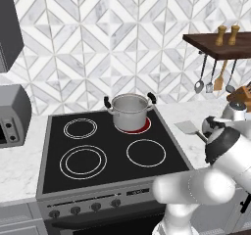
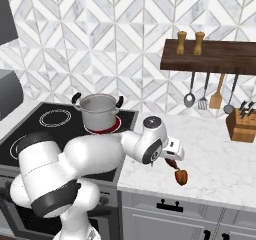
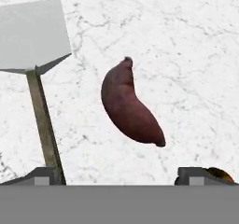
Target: Put the bell pepper and potato in the pot. Retrieve the spatula and lightly stir the vegetables in the pot.
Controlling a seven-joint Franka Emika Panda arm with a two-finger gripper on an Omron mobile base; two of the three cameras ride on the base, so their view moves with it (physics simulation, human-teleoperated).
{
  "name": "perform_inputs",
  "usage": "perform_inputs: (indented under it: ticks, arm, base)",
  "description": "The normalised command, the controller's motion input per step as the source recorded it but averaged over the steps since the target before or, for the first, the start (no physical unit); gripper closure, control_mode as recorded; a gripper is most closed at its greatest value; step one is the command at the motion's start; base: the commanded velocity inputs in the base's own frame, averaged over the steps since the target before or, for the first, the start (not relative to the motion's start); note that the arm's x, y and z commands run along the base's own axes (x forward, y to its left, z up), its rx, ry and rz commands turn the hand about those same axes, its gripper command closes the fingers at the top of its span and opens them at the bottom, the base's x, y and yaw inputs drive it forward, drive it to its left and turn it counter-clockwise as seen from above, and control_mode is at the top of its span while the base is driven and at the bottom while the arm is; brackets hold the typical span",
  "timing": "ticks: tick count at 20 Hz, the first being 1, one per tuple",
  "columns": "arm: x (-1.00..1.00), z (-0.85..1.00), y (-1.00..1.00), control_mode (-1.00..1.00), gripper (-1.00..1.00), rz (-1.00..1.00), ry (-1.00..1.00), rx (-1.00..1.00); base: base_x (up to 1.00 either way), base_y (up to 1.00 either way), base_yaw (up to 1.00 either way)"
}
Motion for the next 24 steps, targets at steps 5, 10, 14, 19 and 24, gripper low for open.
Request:
perform_inputs:
  ticks: [5,10,14,19,24]
  arm:
    - [0.34,-0.36,-0.43,-1.00,-1.00,0.00,0.00,0.00]
    - [0.38,-0.23,-0.27,-1.00,-1.00,0.03,0.00,0.00]
    - [0.44,-0.18,-0.16,-1.00,-1.00,0.08,0.00,0.01]
    - [0.27,-0.25,-0.16,-1.00,1.00,0.12,0.00,0.01]
    - [0.01,-0.10,-0.03,-1.00,1.00,0.13,0.00,0.07]
  base:
    - [0.00,0.00,0.00]
    - [0.00,0.00,0.00]
    - [0.00,0.00,0.00]
    - [0.00,0.00,0.00]
    - [0.00,0.00,0.00]
